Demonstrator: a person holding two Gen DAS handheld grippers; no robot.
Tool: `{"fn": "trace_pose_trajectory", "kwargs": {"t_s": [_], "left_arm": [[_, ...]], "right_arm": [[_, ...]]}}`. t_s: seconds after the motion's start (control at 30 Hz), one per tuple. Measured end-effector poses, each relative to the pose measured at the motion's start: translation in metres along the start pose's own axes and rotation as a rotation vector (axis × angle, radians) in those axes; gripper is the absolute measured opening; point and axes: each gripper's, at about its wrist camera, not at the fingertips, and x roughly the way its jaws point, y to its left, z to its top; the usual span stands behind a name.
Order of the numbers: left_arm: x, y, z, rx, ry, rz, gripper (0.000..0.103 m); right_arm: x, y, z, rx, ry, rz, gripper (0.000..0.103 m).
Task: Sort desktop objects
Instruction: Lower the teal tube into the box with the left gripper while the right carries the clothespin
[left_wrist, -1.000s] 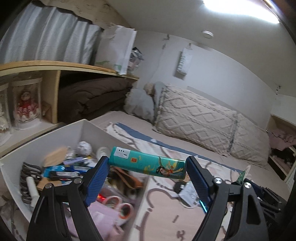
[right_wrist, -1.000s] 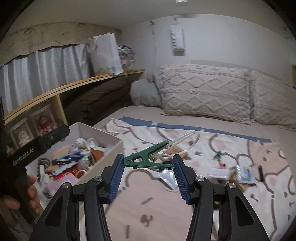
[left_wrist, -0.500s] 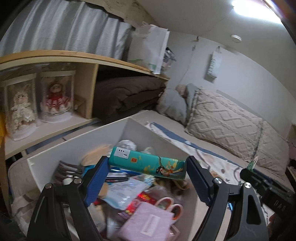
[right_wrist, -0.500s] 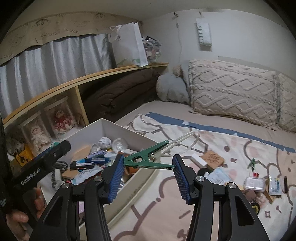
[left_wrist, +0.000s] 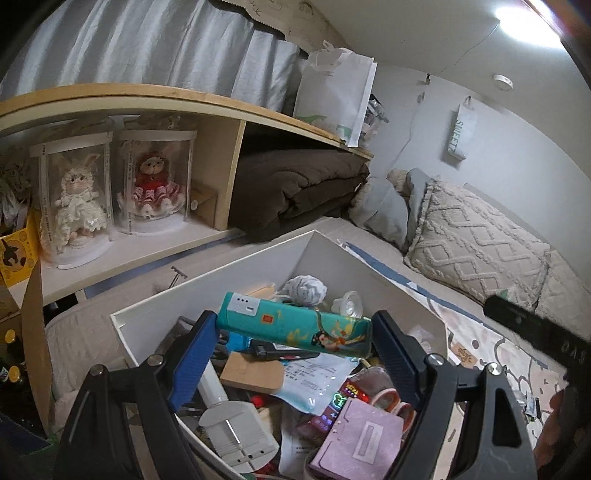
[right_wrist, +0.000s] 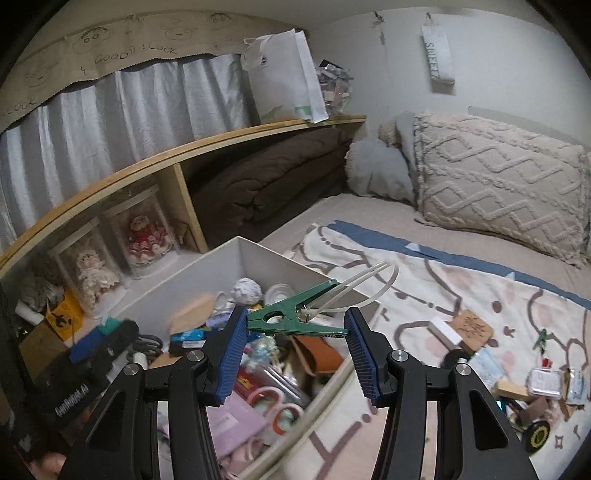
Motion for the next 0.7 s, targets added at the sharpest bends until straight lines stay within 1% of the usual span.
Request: {"fn": "trace_pose_trajectory", "kwargs": {"t_s": [0.13,0.17,0.2,0.23,0.43,0.7], "left_arm": [[0.006,-0.001,-0.001,0.001,0.026,0.027,0.085],[0.008,0.0,-0.001,-0.005,0.029,0.038,0.087],[0.008,0.002,-0.001,-0.007,0.029,0.047,0.093],[0.007,0.003,-0.001,-0.007,0.023,0.058,0.094],[0.002,0.012,0.002,-0.031,0.001,0.085,0.094],[-0.008,0.027,0.007,-0.076,-0.04,0.128,0.094]], "right_arm": [[0.011,0.008,0.007,0.001,0.023,0.014,0.054],[0.014,0.01,0.008,0.0,0.029,0.016,0.054],[0.017,0.011,0.009,-0.002,0.037,0.017,0.054],[0.021,0.013,0.01,-0.002,0.047,0.018,0.054],[0.039,0.018,0.013,0.014,0.096,0.041,0.054],[0.075,0.031,0.016,0.02,0.186,0.064,0.054]]}}
